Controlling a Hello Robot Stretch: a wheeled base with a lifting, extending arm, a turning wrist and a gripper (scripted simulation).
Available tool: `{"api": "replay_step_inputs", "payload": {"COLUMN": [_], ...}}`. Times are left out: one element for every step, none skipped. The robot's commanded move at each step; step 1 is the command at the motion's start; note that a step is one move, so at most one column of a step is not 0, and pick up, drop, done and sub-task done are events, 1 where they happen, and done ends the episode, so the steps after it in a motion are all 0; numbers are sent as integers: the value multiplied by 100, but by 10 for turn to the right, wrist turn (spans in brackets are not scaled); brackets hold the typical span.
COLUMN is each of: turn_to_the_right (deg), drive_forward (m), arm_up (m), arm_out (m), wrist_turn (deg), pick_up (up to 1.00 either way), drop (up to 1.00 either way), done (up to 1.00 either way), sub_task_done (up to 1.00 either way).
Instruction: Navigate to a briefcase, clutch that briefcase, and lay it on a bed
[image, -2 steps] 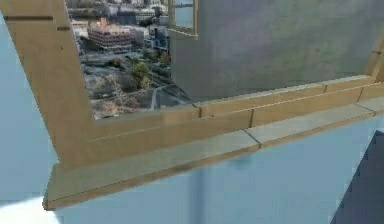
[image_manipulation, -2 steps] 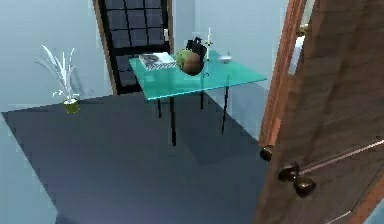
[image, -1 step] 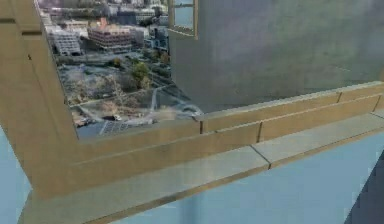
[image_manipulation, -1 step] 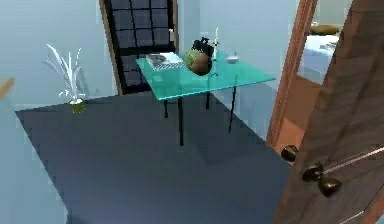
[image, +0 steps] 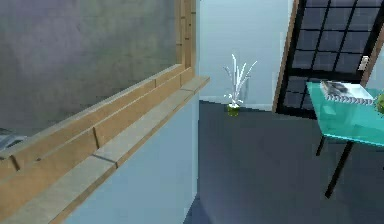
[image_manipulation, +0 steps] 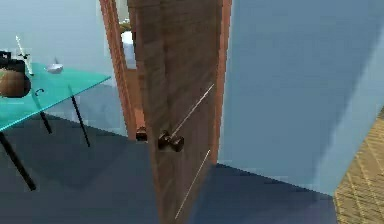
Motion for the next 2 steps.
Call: {"api": "replay_step_inputs", "payload": {"turn_to_the_right": [240, 0], "drive_forward": [0, 100], "arm_up": [0, 0], "arm_out": [0, 0], "wrist_turn": [0, 0], "pick_up": [0, 0], "drop": [0, 0], "done": [0, 0], "sub_task_done": [0, 0]}}
